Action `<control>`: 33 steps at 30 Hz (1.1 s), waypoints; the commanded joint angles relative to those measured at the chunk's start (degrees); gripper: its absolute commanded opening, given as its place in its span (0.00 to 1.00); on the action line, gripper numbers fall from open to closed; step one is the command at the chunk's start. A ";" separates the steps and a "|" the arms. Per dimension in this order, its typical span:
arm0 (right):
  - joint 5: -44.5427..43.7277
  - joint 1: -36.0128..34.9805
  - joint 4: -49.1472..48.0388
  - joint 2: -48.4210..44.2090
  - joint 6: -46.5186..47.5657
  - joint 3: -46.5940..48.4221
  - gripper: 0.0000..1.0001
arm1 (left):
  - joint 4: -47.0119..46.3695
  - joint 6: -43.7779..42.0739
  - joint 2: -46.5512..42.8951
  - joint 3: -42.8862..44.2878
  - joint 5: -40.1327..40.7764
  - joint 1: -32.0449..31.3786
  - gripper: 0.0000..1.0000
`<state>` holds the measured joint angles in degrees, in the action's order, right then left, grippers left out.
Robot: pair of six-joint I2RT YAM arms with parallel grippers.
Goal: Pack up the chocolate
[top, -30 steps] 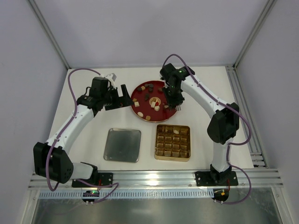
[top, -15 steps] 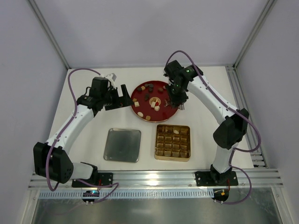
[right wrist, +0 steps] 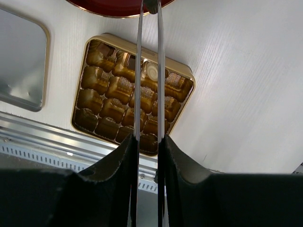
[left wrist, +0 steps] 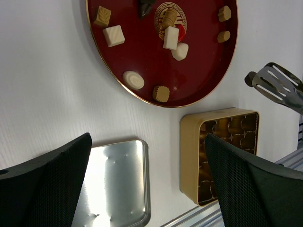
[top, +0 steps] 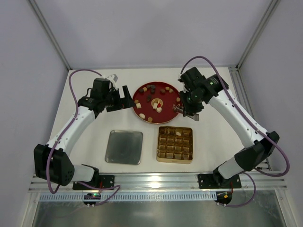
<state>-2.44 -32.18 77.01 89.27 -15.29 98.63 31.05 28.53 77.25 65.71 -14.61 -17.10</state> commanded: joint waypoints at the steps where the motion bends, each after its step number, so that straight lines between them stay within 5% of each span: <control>1: 0.59 -0.69 3.32 -4.80 -1.50 -2.65 0.29 | -1.96 0.56 -0.26 -0.15 -1.12 0.40 1.00; 33: 1.12 -7.72 5.00 -22.74 -11.34 -22.07 0.29 | -2.04 0.47 -0.96 -0.50 -0.95 0.40 1.00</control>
<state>-1.72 -39.35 77.93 67.94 -24.93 78.17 30.87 28.56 77.25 65.36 -14.61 -17.10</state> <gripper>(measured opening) 0.307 0.996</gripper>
